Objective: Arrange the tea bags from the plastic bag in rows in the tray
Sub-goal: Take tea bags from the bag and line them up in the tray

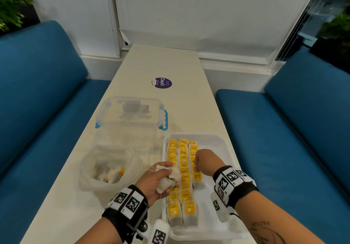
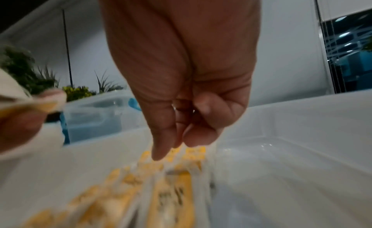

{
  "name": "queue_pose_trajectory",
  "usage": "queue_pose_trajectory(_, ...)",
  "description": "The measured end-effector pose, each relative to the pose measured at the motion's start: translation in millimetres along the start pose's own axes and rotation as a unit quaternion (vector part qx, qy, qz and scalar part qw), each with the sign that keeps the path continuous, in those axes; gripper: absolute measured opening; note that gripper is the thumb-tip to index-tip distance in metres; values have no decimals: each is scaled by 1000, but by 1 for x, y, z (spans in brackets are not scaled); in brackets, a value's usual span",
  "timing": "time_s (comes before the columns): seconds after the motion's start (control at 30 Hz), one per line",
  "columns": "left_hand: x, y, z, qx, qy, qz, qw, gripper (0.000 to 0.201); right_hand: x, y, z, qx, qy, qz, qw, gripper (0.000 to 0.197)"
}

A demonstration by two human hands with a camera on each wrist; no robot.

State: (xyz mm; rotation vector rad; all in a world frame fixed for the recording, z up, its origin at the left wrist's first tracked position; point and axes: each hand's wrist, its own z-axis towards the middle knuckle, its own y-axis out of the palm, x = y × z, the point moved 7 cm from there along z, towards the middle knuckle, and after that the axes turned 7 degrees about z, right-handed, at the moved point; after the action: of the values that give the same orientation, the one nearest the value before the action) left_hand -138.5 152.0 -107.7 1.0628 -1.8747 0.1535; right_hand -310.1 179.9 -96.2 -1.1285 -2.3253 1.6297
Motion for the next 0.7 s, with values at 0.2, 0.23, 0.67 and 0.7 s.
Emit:
queue_pose_trajectory(0.2, 6, 5, 2, 2, 18, -49, 999, 25, -43, -32, -41, 34, -126, 268, 954, 23)
queue_pose_trajectory(0.23, 7, 5, 2, 5, 22, -48, 999, 27, -51, -32, -47, 23, -140, 278, 950, 23)
queue_pose_trajectory(0.67, -3, 15, -10, -7, 15, -2, 1000, 18, -45, -21, -61, 18, -137, 246, 959, 14)
queue_pose_trajectory(0.7, -3, 15, -10, -9, 17, 6, 1000, 17, -44, -21, -62, 17, -131, 261, 956, 18)
